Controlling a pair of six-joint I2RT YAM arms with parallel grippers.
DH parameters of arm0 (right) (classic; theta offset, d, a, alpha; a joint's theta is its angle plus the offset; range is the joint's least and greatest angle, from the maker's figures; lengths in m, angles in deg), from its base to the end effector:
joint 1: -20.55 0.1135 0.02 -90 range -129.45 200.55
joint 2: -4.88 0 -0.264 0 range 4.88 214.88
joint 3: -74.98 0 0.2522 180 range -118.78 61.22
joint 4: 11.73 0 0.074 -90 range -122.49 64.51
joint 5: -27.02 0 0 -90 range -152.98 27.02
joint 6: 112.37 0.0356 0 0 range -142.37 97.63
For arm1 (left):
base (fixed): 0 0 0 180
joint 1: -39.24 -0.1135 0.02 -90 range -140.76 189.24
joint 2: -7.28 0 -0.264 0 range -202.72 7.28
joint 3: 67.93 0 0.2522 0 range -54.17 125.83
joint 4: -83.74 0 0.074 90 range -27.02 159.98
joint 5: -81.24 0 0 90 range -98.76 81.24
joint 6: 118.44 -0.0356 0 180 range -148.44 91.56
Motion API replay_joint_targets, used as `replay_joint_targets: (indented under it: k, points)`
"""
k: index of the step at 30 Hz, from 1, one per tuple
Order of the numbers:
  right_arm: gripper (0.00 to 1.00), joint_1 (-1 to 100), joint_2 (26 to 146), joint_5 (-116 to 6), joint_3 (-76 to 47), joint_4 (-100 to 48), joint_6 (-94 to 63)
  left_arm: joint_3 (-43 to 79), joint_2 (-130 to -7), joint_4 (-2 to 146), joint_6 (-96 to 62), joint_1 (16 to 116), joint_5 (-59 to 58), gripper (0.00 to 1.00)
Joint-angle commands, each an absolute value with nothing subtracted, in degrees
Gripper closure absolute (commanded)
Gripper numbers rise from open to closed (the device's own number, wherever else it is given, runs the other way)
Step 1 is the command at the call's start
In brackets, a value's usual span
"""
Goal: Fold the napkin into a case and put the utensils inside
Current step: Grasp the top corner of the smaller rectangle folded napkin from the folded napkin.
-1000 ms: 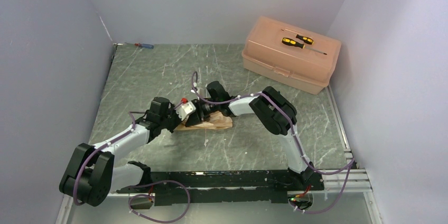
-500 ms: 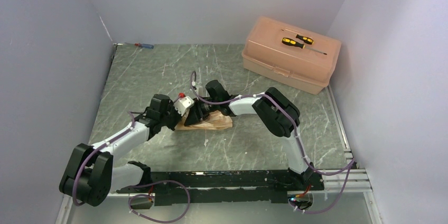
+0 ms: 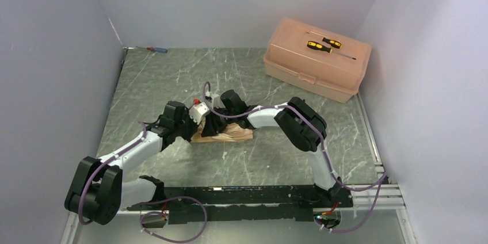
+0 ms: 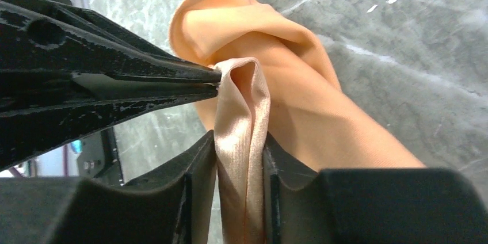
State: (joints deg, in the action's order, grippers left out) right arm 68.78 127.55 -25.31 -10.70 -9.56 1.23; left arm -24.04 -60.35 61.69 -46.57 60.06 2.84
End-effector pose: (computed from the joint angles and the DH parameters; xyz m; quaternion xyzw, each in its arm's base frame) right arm 0.2821 0.3485 0.1256 -0.3250 0.7876 0.4889 0.1872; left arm 0.2090 -0.0871 0.1781 0.3432 0.8563 -0.1024 0.3721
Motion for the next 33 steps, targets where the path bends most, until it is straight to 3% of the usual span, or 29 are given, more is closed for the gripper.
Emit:
replay_joint_targets:
  k: [1, 6, 16, 21, 27, 33]
  points:
    - [0.72, 69.59, 124.89, -31.10, -9.97, -9.59, -1.27, -22.39, -59.44, 61.62, -45.81, 59.84, 3.20, 0.87]
    - [1.00, 69.35, 124.39, -29.70, -8.23, -7.14, 0.65, -20.95, -58.57, 59.53, -46.39, 59.81, 1.57, 0.86]
    - [1.00, 68.39, 127.35, -23.80, -11.46, -11.69, 1.94, -20.36, -58.86, 60.71, -48.59, 59.80, -2.88, 0.61]
    - [1.00, 68.14, 127.88, -22.83, -13.09, -14.41, 2.54, -23.86, -60.73, 66.16, -51.71, 59.83, -4.48, 0.54]
    - [1.00, 67.75, 129.82, -21.56, -14.38, -14.91, 5.16, -24.09, -61.45, 65.45, -52.49, 59.85, -3.68, 0.57]
    - [1.00, 67.54, 131.44, -21.16, -14.91, -15.97, 6.74, -25.18, -61.67, 67.41, -53.06, 59.84, -5.13, 0.74]
